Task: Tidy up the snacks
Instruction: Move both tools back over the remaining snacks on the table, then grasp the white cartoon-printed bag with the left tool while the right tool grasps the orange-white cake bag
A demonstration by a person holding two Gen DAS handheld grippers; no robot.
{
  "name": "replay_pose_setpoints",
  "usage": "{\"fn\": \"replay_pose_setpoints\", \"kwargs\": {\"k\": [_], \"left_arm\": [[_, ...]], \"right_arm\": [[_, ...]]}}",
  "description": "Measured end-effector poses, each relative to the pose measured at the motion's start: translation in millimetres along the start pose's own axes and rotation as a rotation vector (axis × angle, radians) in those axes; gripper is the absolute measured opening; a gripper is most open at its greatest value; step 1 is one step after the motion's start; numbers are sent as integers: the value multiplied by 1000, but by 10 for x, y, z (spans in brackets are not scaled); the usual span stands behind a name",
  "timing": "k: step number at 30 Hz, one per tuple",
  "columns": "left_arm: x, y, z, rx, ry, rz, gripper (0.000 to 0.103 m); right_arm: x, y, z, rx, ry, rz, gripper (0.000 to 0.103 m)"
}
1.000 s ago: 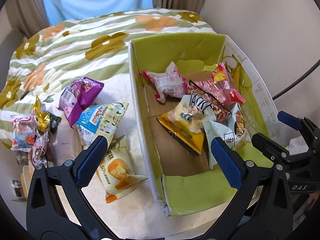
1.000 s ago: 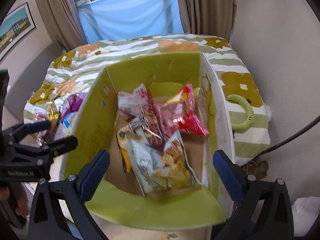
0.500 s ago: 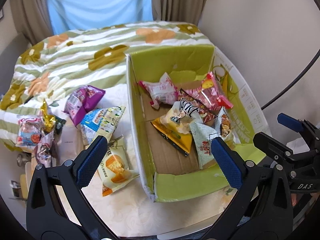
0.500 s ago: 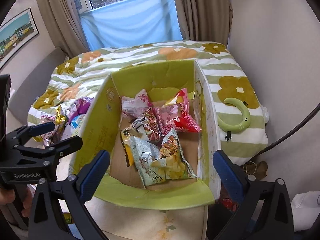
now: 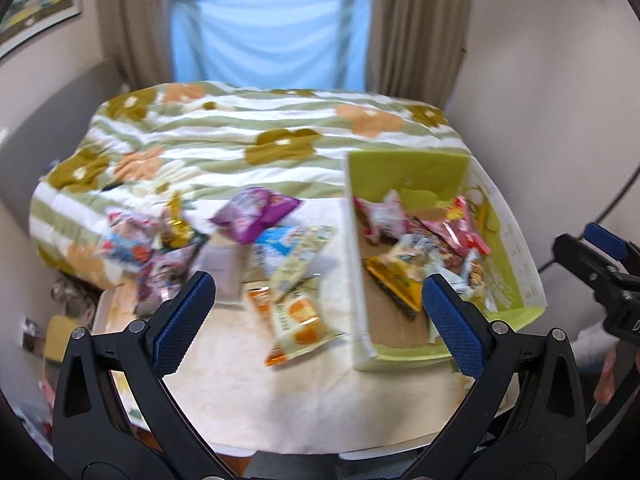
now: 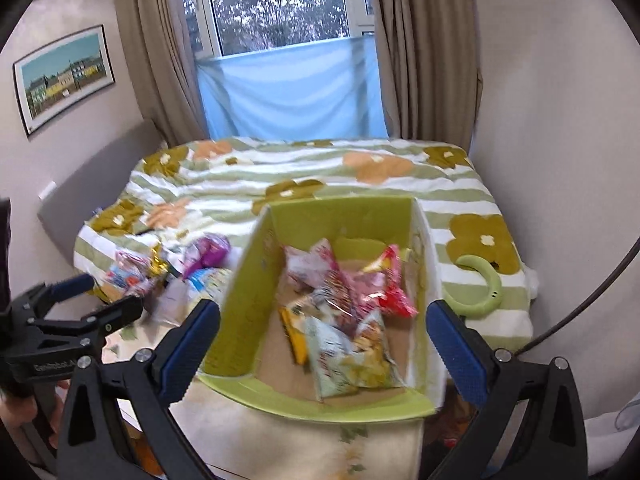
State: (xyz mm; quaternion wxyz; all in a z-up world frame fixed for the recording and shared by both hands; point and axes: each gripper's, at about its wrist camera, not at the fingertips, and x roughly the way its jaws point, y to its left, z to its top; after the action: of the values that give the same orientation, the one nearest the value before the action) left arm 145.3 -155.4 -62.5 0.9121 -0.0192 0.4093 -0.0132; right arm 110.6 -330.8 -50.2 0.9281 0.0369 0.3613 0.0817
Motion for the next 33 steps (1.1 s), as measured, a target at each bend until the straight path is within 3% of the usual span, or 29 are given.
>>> {"fn": "replay_pose_setpoints", "kwargs": {"k": [8,17,26,33], "left_arm": [[-170,726,-114,-87,-27,63,102],[-85,1530,-180,-87,30,40,102],[405,2239,-184,-56,132,-23,102],[960,2419,-226,-20,203,-53,102]], "right_arm": [[78,510,-39,-8,-3,59,103],[330,1287,-170,30,40,76,103],[821,1949,-523,42,116,-12,102],[1246,2189,-805,-5,162,-125,102]]}}
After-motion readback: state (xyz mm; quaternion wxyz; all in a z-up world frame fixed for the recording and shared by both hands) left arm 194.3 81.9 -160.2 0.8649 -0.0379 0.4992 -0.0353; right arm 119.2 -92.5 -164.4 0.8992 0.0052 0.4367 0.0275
